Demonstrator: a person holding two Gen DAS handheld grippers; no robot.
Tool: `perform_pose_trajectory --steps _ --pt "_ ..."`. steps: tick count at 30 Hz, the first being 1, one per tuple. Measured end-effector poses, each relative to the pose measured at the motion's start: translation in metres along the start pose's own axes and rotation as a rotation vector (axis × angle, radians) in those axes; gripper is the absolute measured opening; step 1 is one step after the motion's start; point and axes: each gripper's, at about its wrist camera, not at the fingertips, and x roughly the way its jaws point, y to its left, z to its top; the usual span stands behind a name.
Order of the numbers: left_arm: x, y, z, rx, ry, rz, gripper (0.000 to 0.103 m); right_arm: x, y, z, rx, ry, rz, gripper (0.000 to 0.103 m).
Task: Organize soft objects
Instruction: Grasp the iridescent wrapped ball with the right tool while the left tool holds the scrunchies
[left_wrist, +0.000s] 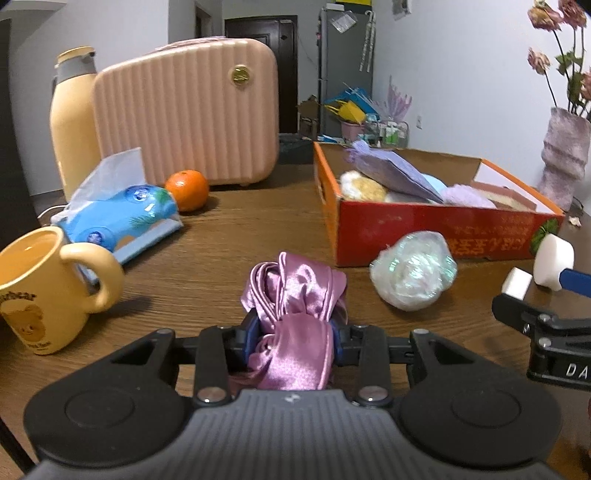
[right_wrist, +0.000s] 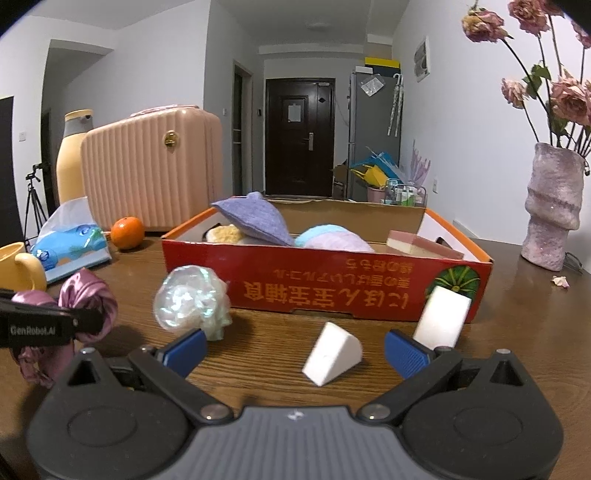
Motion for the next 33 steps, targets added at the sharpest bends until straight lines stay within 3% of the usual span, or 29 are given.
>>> perform_pose_trajectory --steps 20,33 --pt "-0.014 0.038 0.006 -0.013 -0.088 0.062 0.036 0.024 0.060 0.011 -0.061 0.017 0.065 0.103" --pt "-0.018 0.056 0.007 0.000 -0.119 0.077 0.036 0.052 0.086 0.019 -0.038 0.065 0.058 0.103"
